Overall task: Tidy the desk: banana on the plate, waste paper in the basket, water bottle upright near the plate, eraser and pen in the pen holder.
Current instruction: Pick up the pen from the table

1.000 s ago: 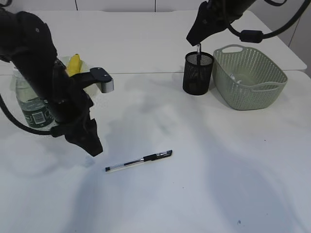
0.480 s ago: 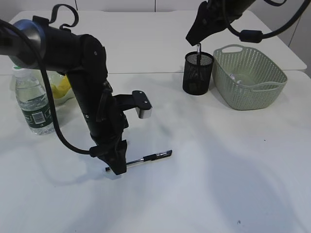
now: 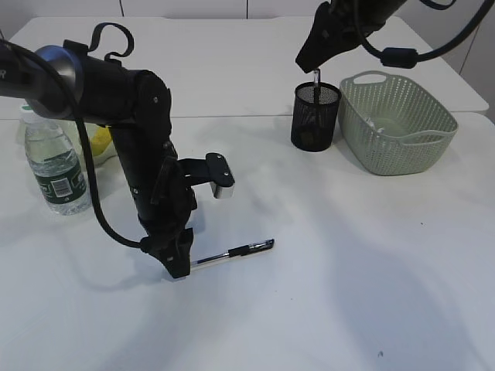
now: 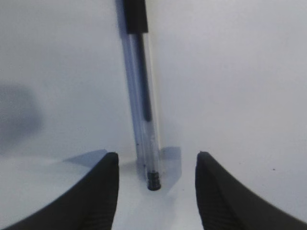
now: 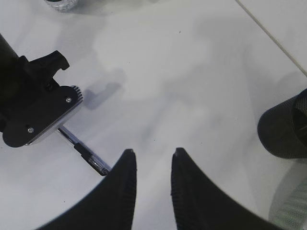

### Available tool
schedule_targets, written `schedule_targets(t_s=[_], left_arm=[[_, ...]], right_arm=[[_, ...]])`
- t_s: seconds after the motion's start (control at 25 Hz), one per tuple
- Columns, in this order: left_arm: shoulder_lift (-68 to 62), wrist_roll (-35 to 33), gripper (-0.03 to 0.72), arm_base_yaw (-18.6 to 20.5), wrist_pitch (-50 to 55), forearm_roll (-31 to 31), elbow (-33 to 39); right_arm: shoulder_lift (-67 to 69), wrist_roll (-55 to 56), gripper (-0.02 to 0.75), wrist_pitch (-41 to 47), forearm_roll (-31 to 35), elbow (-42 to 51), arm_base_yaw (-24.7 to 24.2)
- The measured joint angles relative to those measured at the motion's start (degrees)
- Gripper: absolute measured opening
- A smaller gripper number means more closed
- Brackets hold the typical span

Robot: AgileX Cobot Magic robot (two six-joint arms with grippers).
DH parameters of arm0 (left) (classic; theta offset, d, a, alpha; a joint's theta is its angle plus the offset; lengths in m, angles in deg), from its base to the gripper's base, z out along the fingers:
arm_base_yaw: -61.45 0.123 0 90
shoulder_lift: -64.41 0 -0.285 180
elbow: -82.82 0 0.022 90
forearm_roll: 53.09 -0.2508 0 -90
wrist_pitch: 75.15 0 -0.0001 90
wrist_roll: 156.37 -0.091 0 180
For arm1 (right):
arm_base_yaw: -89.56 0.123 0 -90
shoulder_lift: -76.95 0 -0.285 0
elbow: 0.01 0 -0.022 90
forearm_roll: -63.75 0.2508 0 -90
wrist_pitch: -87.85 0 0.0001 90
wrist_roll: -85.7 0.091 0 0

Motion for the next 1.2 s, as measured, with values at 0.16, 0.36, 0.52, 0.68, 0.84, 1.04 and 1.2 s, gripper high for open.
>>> schedule_targets(t_s=[0.16,0.36,0.52,0.68,0.84,1.04,1.2], left_arm=[[0.00,0.09,0.361,0.00,-1.60,-0.33,0.00],[0.00,0.09,0.359,0.00,-2.88,-0.42,0.00],[0.00,0.09,0.359,0.00,-3.52,-0.56,0.00],[0.00,0.09,0.354,0.00,-3.63,-0.56,0.00],[0.00,0.09,0.340,0.00,-3.63,-0.56,0.00],[0.00,0.09,0.337,-0.10,-3.63,0.04,0.00],[0.00,0.09,0.337,-0.21,-3.28,1.57,0.00]], right_arm=[[0.00,-0.03,0.192,0.00,0.00,0.00,0.00],[0.00,-0.03,0.192,0.00,0.00,0.00,0.00],[0.00,-0.03,0.192,0.00,0.00,0.00,0.00],[0.00,-0.03,0.192,0.00,0.00,0.00,0.00],[0.00,-0.03,0.192,0.00,0.00,0.00,0.00],[0.00,-0.03,0.192,0.00,0.00,0.00,0.00],[0.00,-0.03,0.192,0.00,0.00,0.00,0.00]])
